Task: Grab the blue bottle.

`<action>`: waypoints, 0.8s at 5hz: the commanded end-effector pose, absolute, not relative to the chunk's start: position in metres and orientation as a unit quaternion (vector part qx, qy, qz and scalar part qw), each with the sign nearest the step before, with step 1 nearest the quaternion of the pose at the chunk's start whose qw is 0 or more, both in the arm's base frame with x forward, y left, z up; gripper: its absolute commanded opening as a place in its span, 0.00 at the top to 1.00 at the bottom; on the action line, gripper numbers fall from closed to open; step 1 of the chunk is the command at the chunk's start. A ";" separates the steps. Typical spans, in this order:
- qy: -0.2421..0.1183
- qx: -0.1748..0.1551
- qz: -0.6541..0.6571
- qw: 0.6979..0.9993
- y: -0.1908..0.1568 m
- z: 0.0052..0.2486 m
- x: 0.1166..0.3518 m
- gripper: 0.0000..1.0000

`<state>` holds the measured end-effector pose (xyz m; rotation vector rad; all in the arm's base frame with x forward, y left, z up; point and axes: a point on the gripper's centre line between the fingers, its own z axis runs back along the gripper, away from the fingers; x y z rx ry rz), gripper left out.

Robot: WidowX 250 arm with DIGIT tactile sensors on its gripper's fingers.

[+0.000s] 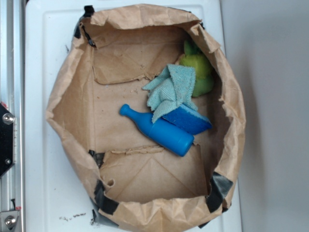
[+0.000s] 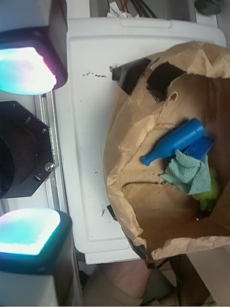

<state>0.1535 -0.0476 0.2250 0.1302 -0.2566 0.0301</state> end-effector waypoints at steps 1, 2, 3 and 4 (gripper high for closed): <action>-0.103 0.071 0.072 0.990 -0.019 0.208 0.217 0.00; -0.099 0.053 0.080 0.990 0.004 0.189 0.266 0.00; -0.114 0.047 0.076 0.989 0.016 0.179 0.296 0.00; -0.142 0.026 0.001 0.990 0.016 0.171 0.303 0.00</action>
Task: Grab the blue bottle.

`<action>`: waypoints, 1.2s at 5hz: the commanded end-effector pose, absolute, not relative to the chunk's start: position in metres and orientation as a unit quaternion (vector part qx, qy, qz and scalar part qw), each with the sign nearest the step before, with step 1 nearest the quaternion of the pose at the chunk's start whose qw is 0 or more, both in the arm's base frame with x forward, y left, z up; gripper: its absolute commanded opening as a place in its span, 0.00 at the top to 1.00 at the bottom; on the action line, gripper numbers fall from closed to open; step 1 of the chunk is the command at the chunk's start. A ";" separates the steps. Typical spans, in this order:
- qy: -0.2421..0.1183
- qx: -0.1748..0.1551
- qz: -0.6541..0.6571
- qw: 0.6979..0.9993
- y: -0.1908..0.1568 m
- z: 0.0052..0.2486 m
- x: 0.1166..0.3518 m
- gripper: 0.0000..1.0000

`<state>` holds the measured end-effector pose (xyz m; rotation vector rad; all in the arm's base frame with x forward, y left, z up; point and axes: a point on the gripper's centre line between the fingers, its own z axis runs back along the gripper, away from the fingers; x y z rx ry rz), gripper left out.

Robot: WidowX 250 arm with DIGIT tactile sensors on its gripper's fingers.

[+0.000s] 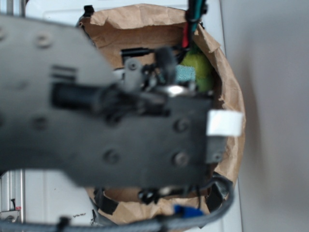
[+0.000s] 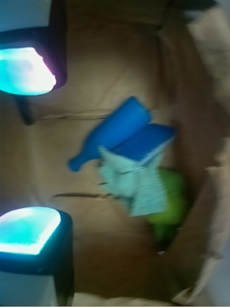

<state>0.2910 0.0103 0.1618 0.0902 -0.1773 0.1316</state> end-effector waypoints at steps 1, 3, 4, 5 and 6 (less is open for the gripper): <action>-0.182 0.008 -0.121 0.976 0.019 0.158 0.302 0.00; -0.145 -0.008 -0.174 0.974 0.011 0.119 0.324 0.00; -0.133 0.005 -0.197 0.971 0.001 0.105 0.321 0.00; -0.130 0.001 -0.210 0.969 -0.007 0.098 0.320 0.00; -0.122 0.005 -0.213 0.969 -0.017 0.088 0.342 0.00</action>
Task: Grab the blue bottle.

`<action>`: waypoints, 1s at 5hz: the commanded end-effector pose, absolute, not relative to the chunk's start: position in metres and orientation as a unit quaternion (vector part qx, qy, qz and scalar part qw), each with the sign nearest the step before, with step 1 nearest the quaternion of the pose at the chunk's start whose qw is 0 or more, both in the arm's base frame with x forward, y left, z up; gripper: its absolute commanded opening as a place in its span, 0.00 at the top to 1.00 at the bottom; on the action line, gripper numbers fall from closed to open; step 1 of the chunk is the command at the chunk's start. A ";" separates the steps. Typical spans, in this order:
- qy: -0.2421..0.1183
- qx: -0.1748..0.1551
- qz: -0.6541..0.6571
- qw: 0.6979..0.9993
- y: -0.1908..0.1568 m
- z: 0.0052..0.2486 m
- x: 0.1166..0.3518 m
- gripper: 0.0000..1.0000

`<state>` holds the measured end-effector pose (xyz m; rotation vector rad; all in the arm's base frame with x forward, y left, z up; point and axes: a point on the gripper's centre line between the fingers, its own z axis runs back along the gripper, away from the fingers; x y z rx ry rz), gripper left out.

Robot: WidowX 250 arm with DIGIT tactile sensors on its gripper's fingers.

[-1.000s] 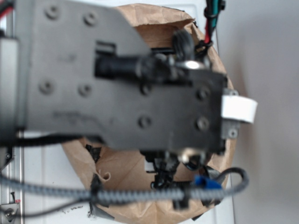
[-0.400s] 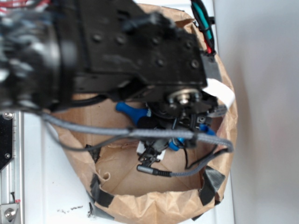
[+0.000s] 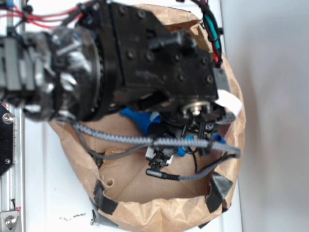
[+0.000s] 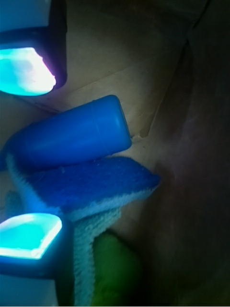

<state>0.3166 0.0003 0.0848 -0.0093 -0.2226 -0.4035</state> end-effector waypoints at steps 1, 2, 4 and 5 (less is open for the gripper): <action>-0.119 0.003 -0.225 0.967 -0.025 0.089 0.332 0.00; -0.126 -0.006 -0.226 0.966 -0.024 0.097 0.316 0.00; -0.125 -0.004 -0.238 0.963 -0.030 0.096 0.314 0.00; -0.123 -0.009 -0.238 0.963 -0.030 0.096 0.317 0.00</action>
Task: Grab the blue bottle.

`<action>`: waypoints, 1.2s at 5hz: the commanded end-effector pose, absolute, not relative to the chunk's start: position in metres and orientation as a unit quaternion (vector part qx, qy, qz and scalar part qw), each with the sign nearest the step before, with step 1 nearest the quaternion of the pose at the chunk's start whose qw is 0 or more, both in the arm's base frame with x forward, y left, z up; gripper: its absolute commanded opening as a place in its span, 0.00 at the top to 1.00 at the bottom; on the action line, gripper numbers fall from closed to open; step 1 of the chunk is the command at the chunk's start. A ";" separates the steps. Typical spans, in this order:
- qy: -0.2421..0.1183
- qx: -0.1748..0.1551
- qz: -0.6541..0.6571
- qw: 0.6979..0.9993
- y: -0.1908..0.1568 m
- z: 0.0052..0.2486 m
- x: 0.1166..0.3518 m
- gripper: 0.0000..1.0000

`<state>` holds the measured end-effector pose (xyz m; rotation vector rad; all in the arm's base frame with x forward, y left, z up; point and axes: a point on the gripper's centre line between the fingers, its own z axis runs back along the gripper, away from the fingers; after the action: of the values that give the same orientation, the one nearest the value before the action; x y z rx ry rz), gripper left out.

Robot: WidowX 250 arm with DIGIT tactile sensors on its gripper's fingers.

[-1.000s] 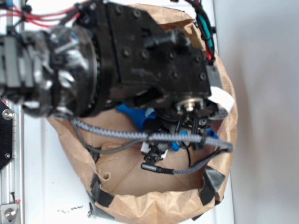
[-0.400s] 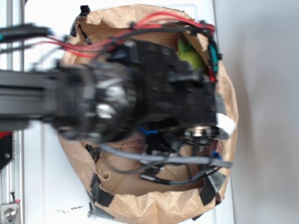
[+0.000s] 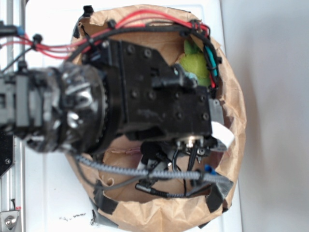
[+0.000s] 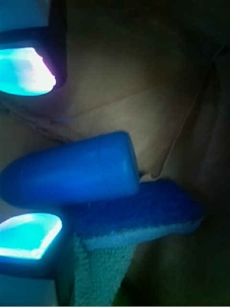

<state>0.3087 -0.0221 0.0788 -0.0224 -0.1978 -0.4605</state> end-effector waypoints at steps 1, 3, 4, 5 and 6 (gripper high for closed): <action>-0.116 -0.005 -0.243 0.963 -0.034 0.088 0.319 0.00; -0.076 0.045 -0.244 0.966 -0.029 0.059 0.308 0.00; -0.064 0.047 -0.234 0.969 -0.028 0.060 0.306 0.00; -0.054 0.048 -0.228 0.971 -0.029 0.060 0.306 0.00; -0.048 0.051 -0.216 0.974 -0.030 0.061 0.305 0.00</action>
<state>0.2960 -0.0187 0.0487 0.0944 -0.0515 -0.4088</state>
